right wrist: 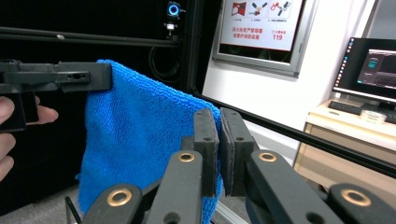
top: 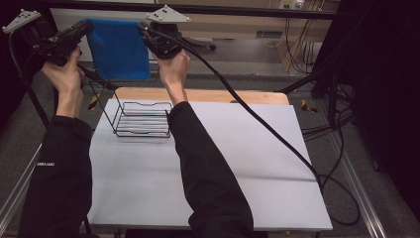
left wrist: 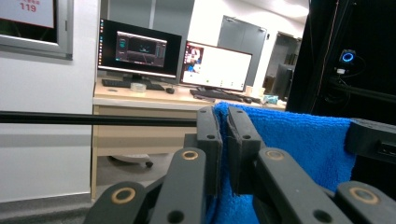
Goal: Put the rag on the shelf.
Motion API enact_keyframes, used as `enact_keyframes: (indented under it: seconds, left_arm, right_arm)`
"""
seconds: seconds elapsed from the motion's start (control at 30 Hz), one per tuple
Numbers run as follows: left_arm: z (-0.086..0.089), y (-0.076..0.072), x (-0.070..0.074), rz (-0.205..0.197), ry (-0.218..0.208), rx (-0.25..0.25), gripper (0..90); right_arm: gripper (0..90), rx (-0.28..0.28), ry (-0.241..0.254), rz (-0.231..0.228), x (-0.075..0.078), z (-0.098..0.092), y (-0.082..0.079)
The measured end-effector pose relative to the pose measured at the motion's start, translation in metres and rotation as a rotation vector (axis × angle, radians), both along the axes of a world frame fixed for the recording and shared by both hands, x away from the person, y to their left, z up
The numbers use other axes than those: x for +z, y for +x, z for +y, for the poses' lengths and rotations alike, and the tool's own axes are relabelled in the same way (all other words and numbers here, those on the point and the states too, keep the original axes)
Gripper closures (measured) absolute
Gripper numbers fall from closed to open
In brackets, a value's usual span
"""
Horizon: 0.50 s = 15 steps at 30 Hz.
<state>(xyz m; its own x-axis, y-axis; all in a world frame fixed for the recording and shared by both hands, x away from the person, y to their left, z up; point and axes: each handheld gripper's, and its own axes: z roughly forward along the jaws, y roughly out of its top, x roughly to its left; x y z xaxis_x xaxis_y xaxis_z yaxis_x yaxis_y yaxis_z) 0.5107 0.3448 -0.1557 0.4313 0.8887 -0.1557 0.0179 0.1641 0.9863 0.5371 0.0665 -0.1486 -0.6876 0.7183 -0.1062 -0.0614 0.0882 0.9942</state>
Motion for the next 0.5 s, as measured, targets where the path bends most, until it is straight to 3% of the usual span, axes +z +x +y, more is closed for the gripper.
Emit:
enact_keyframes:
  seconds: [0.23,0.5]
  left_arm:
    - [-0.005,0.001,-0.014,0.016,0.023,-0.027,84.1]
    - [-0.001,-0.008,-0.03,0.026,0.052,-0.036,84.1]
  right_arm:
    - [86.5,0.004,-0.01,0.02,-0.012,-0.009,-0.001]
    - [86.5,0.022,-0.026,0.046,-0.028,-0.009,-0.006]
